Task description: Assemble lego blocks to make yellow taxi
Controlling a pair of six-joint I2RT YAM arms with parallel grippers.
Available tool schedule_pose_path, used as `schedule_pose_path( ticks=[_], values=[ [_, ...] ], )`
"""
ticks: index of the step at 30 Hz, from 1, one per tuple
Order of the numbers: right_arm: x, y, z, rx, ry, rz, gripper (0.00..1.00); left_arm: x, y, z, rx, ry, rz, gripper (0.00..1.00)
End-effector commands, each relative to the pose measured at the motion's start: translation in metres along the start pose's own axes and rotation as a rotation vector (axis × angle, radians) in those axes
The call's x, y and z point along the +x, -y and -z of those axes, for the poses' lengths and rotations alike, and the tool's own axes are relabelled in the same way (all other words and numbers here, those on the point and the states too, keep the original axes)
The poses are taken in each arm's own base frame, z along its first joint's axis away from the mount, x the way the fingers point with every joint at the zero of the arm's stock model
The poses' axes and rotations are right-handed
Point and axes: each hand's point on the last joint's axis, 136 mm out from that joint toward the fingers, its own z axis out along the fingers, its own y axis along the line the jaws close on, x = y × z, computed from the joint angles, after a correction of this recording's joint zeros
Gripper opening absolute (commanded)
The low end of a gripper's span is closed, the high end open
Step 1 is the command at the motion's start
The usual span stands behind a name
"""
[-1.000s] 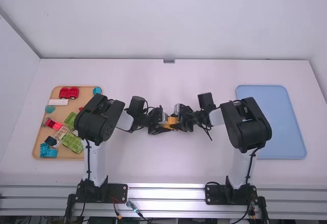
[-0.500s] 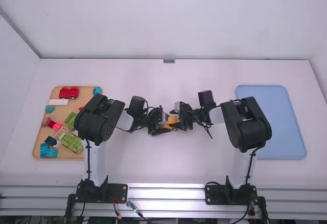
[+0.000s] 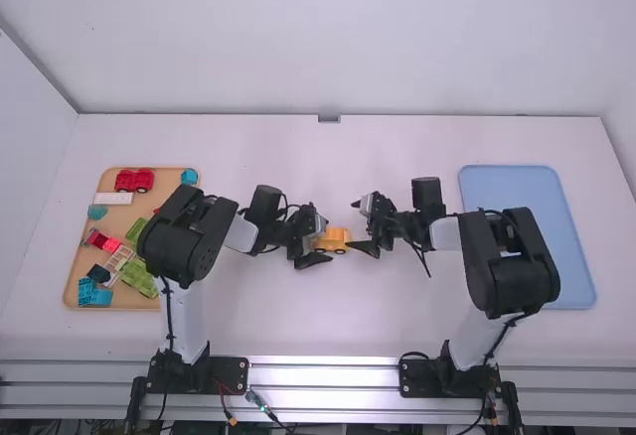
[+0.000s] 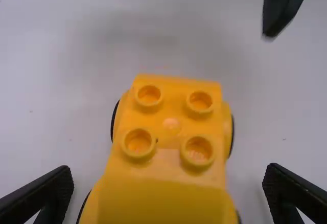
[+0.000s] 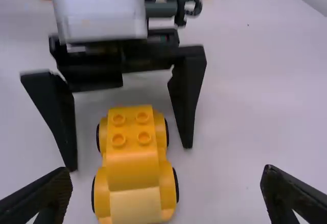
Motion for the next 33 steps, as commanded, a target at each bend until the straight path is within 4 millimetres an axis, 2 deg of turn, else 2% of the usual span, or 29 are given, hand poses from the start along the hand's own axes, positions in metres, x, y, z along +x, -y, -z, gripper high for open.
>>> schedule_pose_path(
  ticks=[1,6,11,14,16,18,22,26,30,33],
  values=[
    [0.017,-0.011,-0.011,-0.034,0.005,-0.095,0.99,-0.028,-0.008,0.022,-0.052,0.007,-0.033,0.99],
    [0.02,-0.016,-0.032,-0.097,0.062,-0.102,0.99,-0.054,-0.004,0.059,-0.098,-0.082,-0.084,0.99],
    [0.02,-0.02,-0.056,-0.126,0.025,-0.072,0.99,-0.085,-0.01,0.103,-0.246,-0.145,-0.082,0.99],
    [0.02,-0.02,-0.066,-0.118,-0.011,-0.045,0.98,-0.09,-0.011,0.115,-0.299,-0.165,-0.1,0.99],
    [0.021,-0.02,-0.072,-0.106,-0.04,-0.05,0.93,-0.092,-0.01,0.119,-0.326,-0.18,-0.112,0.99],
    [0.024,-0.018,-0.078,-0.085,-0.076,-0.068,0.83,-0.09,-0.011,0.122,-0.347,-0.196,-0.117,0.99],
    [0.025,-0.02,-0.084,-0.078,-0.101,-0.053,0.56,-0.087,-0.013,0.125,-0.358,-0.2,-0.108,0.99],
    [0.023,-0.017,-0.084,-0.071,-0.097,-0.067,0.37,-0.087,-0.013,0.124,-0.358,-0.199,-0.111,0.99],
    [0.016,-0.002,-0.078,-0.039,-0.089,-0.126,0.33,-0.089,-0.014,0.124,-0.363,-0.193,-0.12,0.99],
    [0.004,0.016,-0.054,0.01,-0.092,-0.125,0.35,-0.092,-0.017,0.125,-0.374,-0.186,-0.133,0.99]
  ],
)
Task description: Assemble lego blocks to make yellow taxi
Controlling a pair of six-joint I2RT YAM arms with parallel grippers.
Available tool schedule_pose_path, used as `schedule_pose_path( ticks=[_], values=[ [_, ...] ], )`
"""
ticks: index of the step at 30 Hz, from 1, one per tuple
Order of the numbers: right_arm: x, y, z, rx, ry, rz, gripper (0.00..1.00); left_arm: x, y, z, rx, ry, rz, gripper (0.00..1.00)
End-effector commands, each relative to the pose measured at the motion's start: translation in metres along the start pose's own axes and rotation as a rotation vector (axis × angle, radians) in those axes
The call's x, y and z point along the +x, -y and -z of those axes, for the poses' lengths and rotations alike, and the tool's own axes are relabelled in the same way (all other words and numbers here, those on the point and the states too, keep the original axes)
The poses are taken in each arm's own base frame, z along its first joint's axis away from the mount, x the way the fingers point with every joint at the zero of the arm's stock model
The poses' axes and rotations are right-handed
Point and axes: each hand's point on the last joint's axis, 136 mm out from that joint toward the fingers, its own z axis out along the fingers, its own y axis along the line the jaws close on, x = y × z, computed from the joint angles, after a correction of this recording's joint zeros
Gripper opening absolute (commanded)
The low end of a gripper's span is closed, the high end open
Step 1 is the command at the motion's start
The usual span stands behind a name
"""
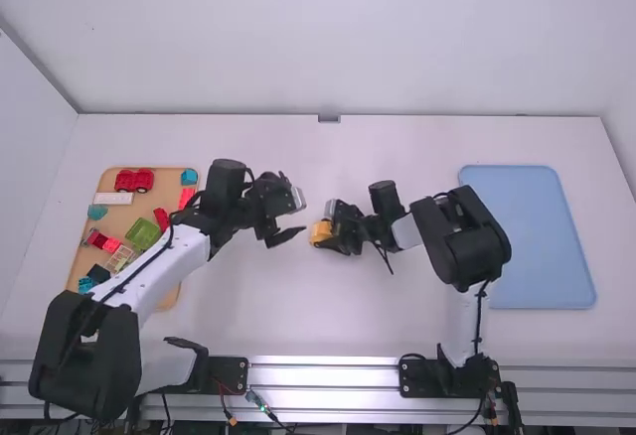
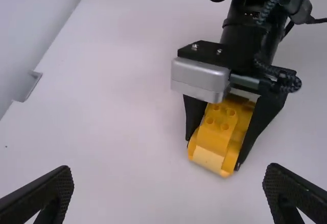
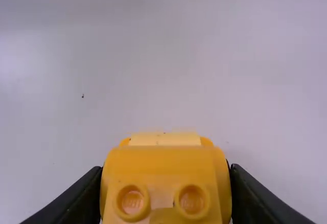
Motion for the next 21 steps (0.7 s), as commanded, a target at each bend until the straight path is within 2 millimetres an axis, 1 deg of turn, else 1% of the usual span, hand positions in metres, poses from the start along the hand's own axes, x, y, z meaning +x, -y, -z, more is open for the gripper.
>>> schedule_pose_path(
  ticks=[1,2,3,4,6,7,8,9,10,11,12,13,14,15,16,17,19,20,21],
  values=[
    [-0.022,0.026,0.035,0.096,0.017,0.029,0.38,0.001,0.001,0.002,-0.006,0.006,-0.006,0.99],
    [-0.025,0.036,0.058,0.149,-0.003,0.022,0.4,-0.001,-0.001,0.002,-0.012,0.011,-0.011,0.99],
    [-0.024,0.044,0.077,0.2,-0.029,0.006,0.4,-0.002,-0.002,0.002,-0.016,0.014,-0.014,0.99],
    [-0.023,0.048,0.086,0.228,-0.045,-0.004,0.4,-0.002,-0.002,0.002,-0.018,0.015,-0.016,0.99],
    [-0.013,0.062,0.127,0.347,-0.126,-0.048,0.41,-0.002,-0.007,0.002,-0.044,0.012,-0.026,0.99],
    [-0.007,0.067,0.144,0.398,-0.159,-0.066,0.4,0.0,-0.011,0.002,-0.061,0.003,-0.03,0.99],
    [0.001,0.075,0.164,0.461,-0.199,-0.098,0.4,0.001,-0.013,0.002,-0.076,-0.008,-0.031,0.99],
    [0.012,0.085,0.19,0.55,-0.24,-0.141,0.4,0.003,-0.017,0.003,-0.097,-0.021,-0.034,0.99],
    [0.019,0.09,0.205,0.598,-0.259,-0.164,0.4,0.004,-0.02,0.003,-0.108,-0.026,-0.036,0.99],
    [0.034,0.102,0.236,0.699,-0.274,-0.23,0.4,0.005,-0.023,0.003,-0.126,-0.034,-0.04,0.99],
    [0.038,0.106,0.247,0.733,-0.27,-0.253,0.4,0.005,-0.024,0.004,-0.131,-0.037,-0.04,0.99],
    [0.046,0.112,0.264,0.782,-0.259,-0.294,0.41,0.006,-0.027,0.005,-0.144,-0.041,-0.04,0.99],
    [0.056,0.116,0.283,0.833,-0.245,-0.342,0.44,0.006,-0.029,0.005,-0.153,-0.044,-0.042,0.99],
    [0.071,0.121,0.309,0.905,-0.218,-0.413,0.46,0.005,-0.03,0.005,-0.159,-0.041,-0.049,0.99],
    [0.073,0.122,0.312,0.913,-0.215,-0.422,0.47,0.005,-0.03,0.005,-0.16,-0.041,-0.05,0.99],
    [0.089,0.124,0.332,0.969,-0.195,-0.489,0.49,0.005,-0.033,0.005,-0.173,-0.044,-0.052,0.99],
    [0.111,0.126,0.35,1.022,-0.179,-0.558,0.5,0.004,-0.036,0.006,-0.186,-0.045,-0.058,0.99],
    [0.114,0.126,0.352,1.028,-0.177,-0.568,0.5,0.004,-0.036,0.006,-0.187,-0.044,-0.058,0.99],
    [0.131,0.127,0.36,1.053,-0.169,-0.614,0.5,0.003,-0.038,0.006,-0.193,-0.04,-0.06,0.99]
  ],
)
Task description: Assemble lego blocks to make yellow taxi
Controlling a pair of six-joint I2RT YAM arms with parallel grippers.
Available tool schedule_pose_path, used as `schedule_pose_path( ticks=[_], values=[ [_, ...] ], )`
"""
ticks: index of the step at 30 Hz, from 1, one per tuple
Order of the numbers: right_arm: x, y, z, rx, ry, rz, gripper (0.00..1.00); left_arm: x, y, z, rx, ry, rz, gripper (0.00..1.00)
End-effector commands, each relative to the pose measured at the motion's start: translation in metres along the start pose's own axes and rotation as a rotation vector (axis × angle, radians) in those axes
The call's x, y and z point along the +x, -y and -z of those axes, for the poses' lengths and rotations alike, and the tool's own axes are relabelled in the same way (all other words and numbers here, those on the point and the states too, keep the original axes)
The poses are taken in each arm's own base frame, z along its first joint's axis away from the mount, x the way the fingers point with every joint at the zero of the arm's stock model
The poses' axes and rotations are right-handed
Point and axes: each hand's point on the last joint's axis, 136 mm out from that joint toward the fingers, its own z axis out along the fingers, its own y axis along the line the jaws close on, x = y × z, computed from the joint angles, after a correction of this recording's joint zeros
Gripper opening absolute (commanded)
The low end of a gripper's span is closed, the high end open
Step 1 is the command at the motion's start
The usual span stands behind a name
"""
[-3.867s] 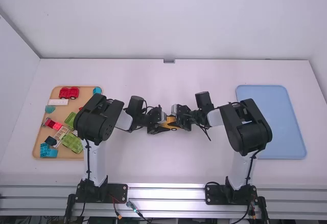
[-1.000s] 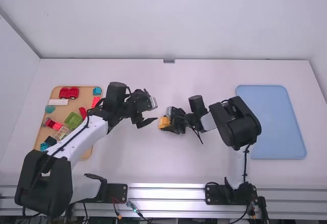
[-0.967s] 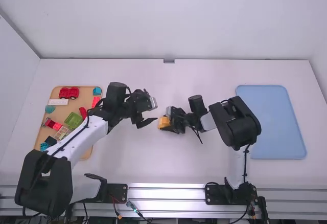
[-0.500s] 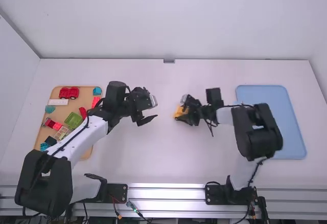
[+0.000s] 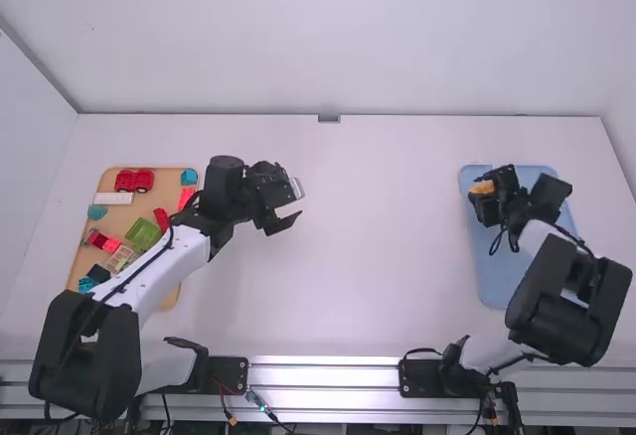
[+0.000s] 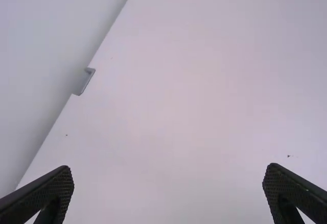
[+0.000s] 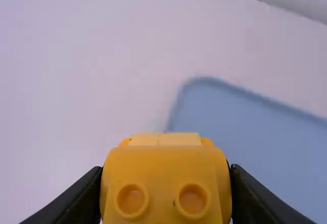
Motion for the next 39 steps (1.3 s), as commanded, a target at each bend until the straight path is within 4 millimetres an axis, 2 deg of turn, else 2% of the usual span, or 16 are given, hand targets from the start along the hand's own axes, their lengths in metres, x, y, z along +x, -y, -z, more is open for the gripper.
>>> schedule_pose_path(
  ticks=[1,4,6,8,10,11,12,15,21,25,28,30,31,35,37,39],
  values=[
    [0.022,0.009,-0.01,0.005,-0.033,-0.11,0.5,0.003,-0.004,0.003,-0.02,-0.004,-0.001,0.99],
    [0.039,0.015,-0.017,0.009,-0.05,-0.138,0.52,0.003,-0.007,0.004,-0.031,-0.003,-0.003,0.99],
    [0.045,0.021,-0.018,0.025,-0.055,-0.176,0.63,0.002,-0.008,0.004,-0.034,0.0,-0.005,0.99],
    [0.044,0.022,-0.017,0.028,-0.052,-0.175,0.68,0.001,-0.008,0.004,-0.035,0.003,0.003,0.99],
    [0.039,0.024,-0.013,0.038,-0.044,-0.176,0.84,-0.001,-0.013,0.004,-0.058,0.008,0.051,0.99],
    [0.036,0.027,-0.008,0.056,-0.047,-0.191,0.96,0.001,-0.021,0.004,-0.102,-0.005,0.104,0.99],
    [0.033,0.029,-0.003,0.072,-0.053,-0.207,0.99,0.003,-0.028,0.005,-0.144,-0.021,0.151,0.99],
    [0.023,0.025,0.012,0.086,-0.069,-0.201,0.99,0.01,-0.043,0.009,-0.227,-0.058,0.257,0.99],
    [-0.014,0.005,0.04,0.145,-0.082,-0.216,0.99,0.004,-0.046,0.031,-0.269,-0.066,0.316,0.99],
    [-0.054,-0.022,0.057,0.151,-0.026,-0.207,0.99,-0.009,-0.048,0.056,-0.31,-0.036,0.378,0.99],
    [-0.084,-0.057,0.072,0.107,0.029,-0.159,0.99,-0.008,-0.054,0.08,-0.396,-0.05,0.471,0.99],
    [-0.106,-0.088,0.086,0.053,0.075,-0.118,0.99,-0.009,-0.048,0.095,-0.407,-0.062,0.477,0.99],
    [-0.107,-0.091,0.087,0.049,0.079,-0.115,0.99,-0.01,-0.048,0.097,-0.408,-0.061,0.473,0.99],
    [-0.135,-0.142,0.11,-0.043,0.159,-0.046,0.99,-0.022,-0.041,0.124,-0.429,-0.023,0.471,0.99],
    [-0.14,-0.15,0.115,-0.043,0.183,-0.032,0.98,-0.02,-0.044,0.133,-0.465,-0.012,0.484,0.98],
    [-0.139,-0.147,0.117,-0.025,0.195,-0.047,0.96,-0.015,-0.048,0.138,-0.503,-0.009,0.504,0.96]
  ],
)
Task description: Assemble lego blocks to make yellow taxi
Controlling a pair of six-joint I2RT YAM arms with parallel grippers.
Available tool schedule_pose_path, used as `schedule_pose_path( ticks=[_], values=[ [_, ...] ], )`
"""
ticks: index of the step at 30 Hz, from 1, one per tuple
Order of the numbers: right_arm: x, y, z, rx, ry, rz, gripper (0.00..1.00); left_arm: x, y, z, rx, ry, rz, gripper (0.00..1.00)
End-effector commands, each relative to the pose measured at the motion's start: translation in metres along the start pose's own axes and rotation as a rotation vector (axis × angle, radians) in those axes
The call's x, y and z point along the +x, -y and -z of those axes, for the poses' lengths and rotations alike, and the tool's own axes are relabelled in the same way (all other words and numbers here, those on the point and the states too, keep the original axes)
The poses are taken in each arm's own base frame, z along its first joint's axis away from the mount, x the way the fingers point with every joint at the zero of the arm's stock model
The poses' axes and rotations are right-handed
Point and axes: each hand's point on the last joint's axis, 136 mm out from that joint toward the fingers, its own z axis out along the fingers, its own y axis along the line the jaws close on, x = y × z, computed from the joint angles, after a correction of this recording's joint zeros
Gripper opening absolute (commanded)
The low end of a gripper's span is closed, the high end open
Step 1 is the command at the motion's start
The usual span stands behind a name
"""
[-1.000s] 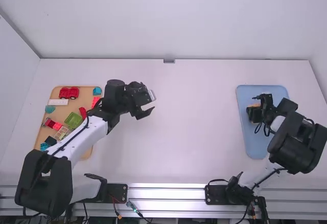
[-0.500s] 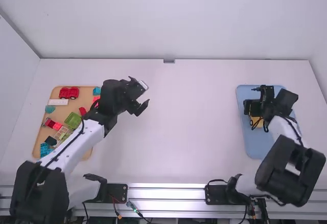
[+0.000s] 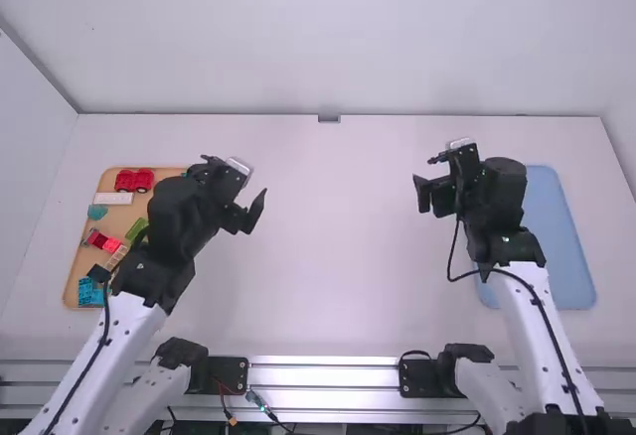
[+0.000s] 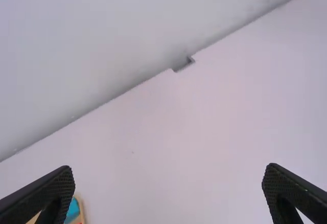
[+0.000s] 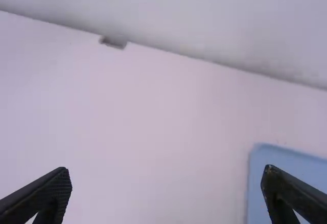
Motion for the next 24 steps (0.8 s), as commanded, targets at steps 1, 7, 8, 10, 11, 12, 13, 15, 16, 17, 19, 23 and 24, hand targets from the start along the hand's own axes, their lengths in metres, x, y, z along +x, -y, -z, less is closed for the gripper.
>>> schedule_pose_path(
  ticks=[1,7,8,10,11,12,13,15,16,17,19,23,24],
  values=[
    [0.007,0.008,0.004,0.055,0.0,-0.048,0.95,0.015,-0.015,0.003,-0.073,-0.023,0.057,0.95],
    [0.008,0.019,0.015,0.146,0.066,-0.113,0.87,0.025,-0.042,0.016,-0.198,0.036,0.161,0.86],
    [0.009,0.021,0.018,0.165,0.081,-0.128,0.85,0.026,-0.047,0.019,-0.219,0.051,0.183,0.85],
    [0.01,0.025,0.022,0.194,0.106,-0.151,0.82,0.029,-0.054,0.024,-0.253,0.077,0.217,0.82],
    [0.014,0.027,0.025,0.218,0.114,-0.175,0.8,0.034,-0.06,0.029,-0.279,0.09,0.247,0.79],
    [0.017,0.028,0.026,0.227,0.114,-0.186,0.79,0.038,-0.061,0.03,-0.289,0.09,0.261,0.78],
    [0.024,0.03,0.03,0.251,0.114,-0.208,0.76,0.045,-0.06,0.033,-0.295,0.092,0.29,0.75],
    [0.032,0.028,0.032,0.252,0.114,-0.208,0.73,0.053,-0.057,0.035,-0.294,0.097,0.324,0.72],
    [0.037,0.026,0.034,0.252,0.114,-0.208,0.71,0.059,-0.054,0.036,-0.293,0.101,0.348,0.69],
    [0.044,0.024,0.036,0.252,0.114,-0.208,0.68,0.066,-0.051,0.037,-0.293,0.102,0.356,0.66],
    [0.054,0.021,0.038,0.252,0.114,-0.208,0.64,0.076,-0.046,0.039,-0.293,0.102,0.356,0.62],
    [0.077,0.015,0.042,0.252,0.114,-0.208,0.55,0.098,-0.037,0.04,-0.293,0.102,0.356,0.53],
    [0.085,0.013,0.043,0.252,0.114,-0.208,0.52,0.106,-0.034,0.041,-0.293,0.102,0.356,0.5]
  ],
)
